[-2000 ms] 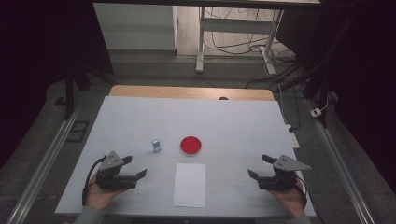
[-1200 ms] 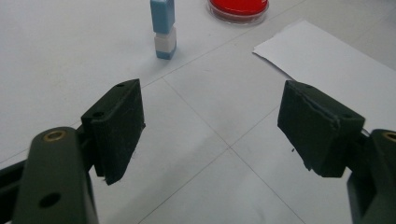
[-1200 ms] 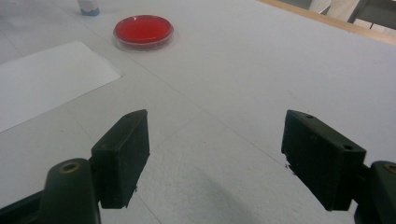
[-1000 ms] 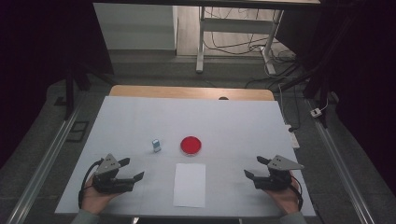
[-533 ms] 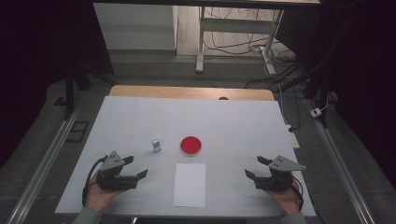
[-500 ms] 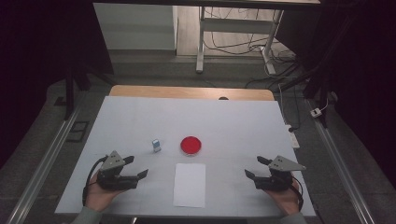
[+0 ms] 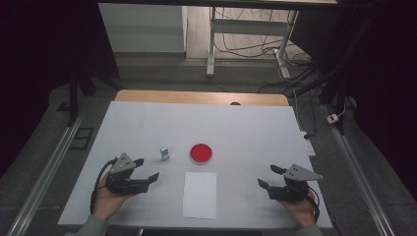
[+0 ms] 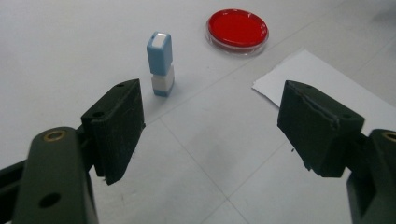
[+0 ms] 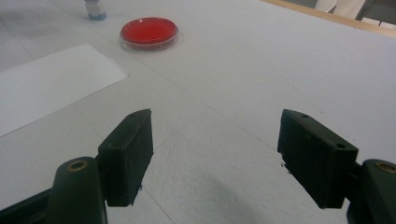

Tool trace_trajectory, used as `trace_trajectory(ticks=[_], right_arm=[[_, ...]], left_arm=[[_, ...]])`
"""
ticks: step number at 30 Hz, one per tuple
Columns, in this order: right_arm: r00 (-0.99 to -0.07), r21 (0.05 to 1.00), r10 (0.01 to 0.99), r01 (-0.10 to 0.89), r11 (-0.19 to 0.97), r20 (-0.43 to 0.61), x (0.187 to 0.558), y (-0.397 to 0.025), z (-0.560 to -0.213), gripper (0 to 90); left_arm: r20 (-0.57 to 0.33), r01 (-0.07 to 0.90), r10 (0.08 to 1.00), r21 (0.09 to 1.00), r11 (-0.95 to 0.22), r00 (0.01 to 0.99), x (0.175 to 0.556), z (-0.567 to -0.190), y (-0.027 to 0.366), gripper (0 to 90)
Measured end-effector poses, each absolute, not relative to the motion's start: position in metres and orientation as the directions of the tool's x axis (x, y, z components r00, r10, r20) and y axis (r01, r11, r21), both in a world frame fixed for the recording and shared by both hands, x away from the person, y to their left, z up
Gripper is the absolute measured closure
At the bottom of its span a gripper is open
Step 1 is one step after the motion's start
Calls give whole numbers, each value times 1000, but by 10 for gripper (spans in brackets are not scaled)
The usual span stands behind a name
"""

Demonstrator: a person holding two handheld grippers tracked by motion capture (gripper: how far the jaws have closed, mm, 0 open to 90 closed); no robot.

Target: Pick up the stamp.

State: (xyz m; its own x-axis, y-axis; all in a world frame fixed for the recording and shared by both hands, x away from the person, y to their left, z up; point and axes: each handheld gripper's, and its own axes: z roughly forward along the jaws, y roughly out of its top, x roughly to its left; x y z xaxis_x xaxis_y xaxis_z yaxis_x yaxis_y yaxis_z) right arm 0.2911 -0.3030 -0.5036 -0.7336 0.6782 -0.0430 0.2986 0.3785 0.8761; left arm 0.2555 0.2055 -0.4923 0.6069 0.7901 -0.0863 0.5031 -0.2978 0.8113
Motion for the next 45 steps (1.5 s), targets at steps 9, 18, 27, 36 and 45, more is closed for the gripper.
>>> trace_trajectory(ticks=[9, 18, 27, 36, 45], right_arm=[[-729, 878, 683, 299, 373, -42, 290, -304, -503, 266], [-733, 877, 678, 299, 377, -42, 292, -300, -503, 268], [-738, 877, 674, 296, 380, -43, 293, -298, -504, 270], [-731, 875, 681, 300, 380, -45, 289, -302, -505, 270], [-731, 874, 681, 301, 381, -45, 289, -301, -505, 270]], left_arm=[[-73, 501, 787, 806, -315, 613, 268, -487, 201, 234], [-60, 506, 782, 792, -342, 621, 284, -486, 195, 237], [-41, 512, 788, 780, -359, 614, 302, -486, 192, 242], [-25, 517, 778, 761, -393, 628, 320, -488, 184, 254], [0, 525, 786, 745, -412, 618, 332, -492, 184, 270]])
